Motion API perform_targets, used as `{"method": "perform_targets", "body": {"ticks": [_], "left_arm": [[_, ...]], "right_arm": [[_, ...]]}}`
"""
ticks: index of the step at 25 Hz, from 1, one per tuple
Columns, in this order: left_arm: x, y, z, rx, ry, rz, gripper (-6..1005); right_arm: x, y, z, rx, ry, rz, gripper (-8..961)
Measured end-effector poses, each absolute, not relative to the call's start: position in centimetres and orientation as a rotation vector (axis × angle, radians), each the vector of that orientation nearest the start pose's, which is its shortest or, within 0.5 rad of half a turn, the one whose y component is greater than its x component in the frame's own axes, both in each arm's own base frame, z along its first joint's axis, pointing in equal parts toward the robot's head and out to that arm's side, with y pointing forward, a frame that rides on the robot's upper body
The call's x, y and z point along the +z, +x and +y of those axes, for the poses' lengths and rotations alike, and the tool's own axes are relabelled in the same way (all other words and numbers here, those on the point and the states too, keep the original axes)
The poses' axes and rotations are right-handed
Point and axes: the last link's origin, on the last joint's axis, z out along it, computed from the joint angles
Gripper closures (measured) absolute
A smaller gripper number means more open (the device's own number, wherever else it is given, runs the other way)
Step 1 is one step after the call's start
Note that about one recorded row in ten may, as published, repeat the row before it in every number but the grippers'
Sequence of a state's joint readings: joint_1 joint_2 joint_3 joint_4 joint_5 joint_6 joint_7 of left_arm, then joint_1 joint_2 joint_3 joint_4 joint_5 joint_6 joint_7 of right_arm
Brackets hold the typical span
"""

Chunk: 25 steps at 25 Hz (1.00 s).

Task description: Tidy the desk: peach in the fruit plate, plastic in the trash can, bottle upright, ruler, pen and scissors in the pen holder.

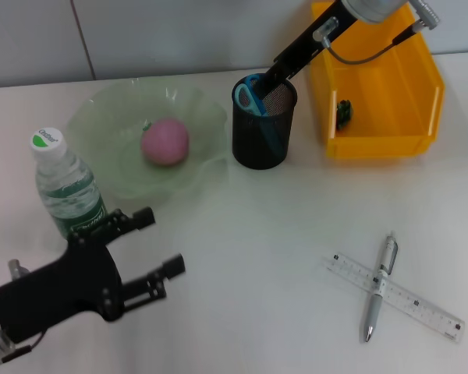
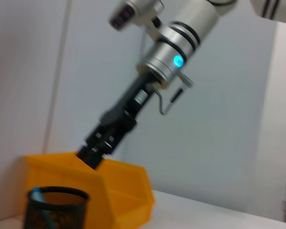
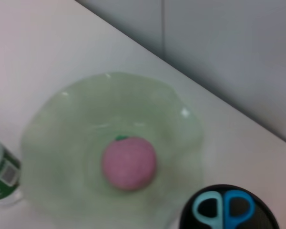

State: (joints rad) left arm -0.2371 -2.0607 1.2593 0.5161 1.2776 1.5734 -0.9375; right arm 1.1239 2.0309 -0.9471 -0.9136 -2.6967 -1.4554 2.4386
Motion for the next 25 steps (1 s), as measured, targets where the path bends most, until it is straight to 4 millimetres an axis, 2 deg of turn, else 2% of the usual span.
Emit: {"method": "perform_targets", "body": {"ticks": [4,5,7,9,10,14,15,21,25], "left_arm": [[-3.7,-27.4,24.6,-1.020,-2.671,-0.342,189],[-3.8,-27.3,24.5,-0.962,-2.747,-0.287,189],[-3.8,-27.3,24.5,-0.962,-2.747,-0.287,189],[-3.8,-27.1,24.5,-0.879,-2.836,-0.236,189],[-3.8,-27.0,24.5,-0.843,-2.871,-0.210,189],[-3.8,-26.9,24.6,-0.780,-2.920,-0.176,189],[-3.8,-27.0,24.6,-0.766,-2.930,-0.171,189],[-3.6,-26.8,25.2,-0.732,-2.959,-0.169,189],[-3.8,-26.7,25.7,-0.713,-2.944,-0.176,189]], "right_arm": [[3.1,8.1,44.1,-0.235,-2.646,0.818,195],[3.3,7.8,42.7,-0.216,-2.717,0.839,195],[3.4,7.8,42.2,-0.217,-2.740,0.852,195],[3.7,8.0,41.1,-0.222,-2.784,0.877,195],[4.0,8.5,40.0,-0.250,-2.812,0.903,196],[4.2,9.5,38.7,-0.295,-2.840,0.942,196],[4.4,10.4,37.9,-0.324,-2.852,0.980,196],[4.5,12.5,36.6,-0.369,-2.879,1.019,196],[3.6,14.0,35.7,-0.420,-2.919,0.963,195]]}}
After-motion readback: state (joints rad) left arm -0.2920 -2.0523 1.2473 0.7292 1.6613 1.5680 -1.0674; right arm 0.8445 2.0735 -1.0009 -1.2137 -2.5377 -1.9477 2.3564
